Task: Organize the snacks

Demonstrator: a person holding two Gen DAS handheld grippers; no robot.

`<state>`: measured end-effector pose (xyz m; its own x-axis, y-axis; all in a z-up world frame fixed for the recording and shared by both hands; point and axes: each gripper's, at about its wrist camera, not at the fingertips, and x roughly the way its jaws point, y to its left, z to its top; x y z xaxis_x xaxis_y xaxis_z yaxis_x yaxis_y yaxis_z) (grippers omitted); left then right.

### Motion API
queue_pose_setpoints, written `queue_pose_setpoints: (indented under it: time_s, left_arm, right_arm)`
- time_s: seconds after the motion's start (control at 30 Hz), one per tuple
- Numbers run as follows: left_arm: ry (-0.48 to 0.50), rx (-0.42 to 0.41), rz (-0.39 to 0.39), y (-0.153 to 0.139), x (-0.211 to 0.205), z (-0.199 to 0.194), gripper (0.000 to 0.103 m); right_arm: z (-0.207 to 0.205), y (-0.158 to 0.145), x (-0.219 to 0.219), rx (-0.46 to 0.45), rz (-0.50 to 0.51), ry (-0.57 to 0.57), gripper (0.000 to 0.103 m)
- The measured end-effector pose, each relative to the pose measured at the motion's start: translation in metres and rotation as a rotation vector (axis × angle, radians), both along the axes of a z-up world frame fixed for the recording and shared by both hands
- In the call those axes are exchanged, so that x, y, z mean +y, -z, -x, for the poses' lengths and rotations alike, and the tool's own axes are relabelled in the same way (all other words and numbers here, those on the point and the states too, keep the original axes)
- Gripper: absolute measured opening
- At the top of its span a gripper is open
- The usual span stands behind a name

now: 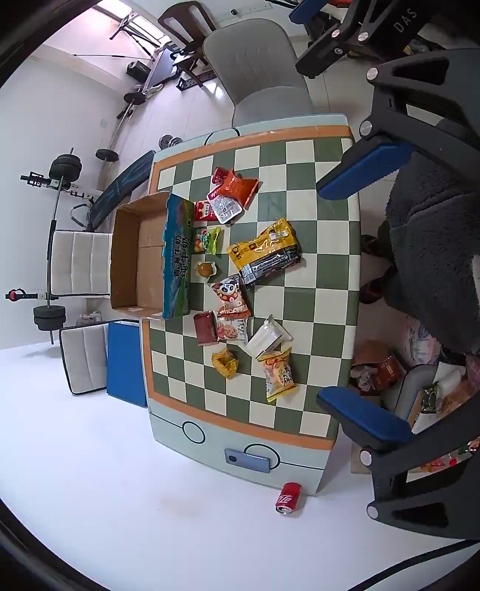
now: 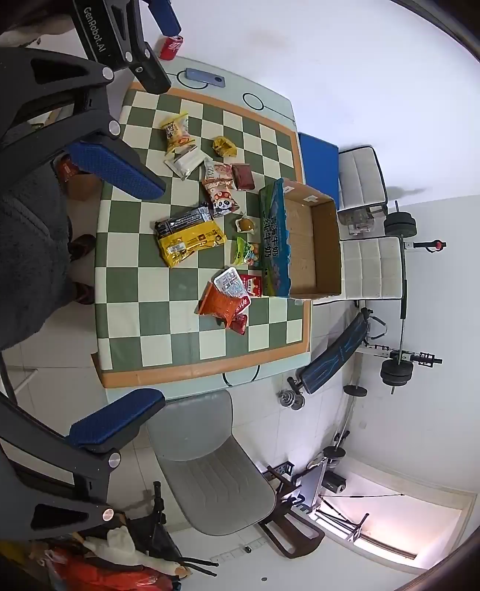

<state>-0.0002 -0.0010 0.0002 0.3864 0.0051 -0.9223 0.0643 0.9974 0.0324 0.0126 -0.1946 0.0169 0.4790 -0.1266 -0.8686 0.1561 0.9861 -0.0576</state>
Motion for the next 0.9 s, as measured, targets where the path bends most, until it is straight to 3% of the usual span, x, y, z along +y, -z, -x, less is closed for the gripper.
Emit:
queue_pose_setpoints:
  time_s: [0.9]
  left_arm:
    - [0.001,-0.02,0.007,-0.011,-0.003,0.004,0.103]
  right_arm:
    - [0.004,-0.003,-0.007,-0.007,-0.006,0.001,0.103]
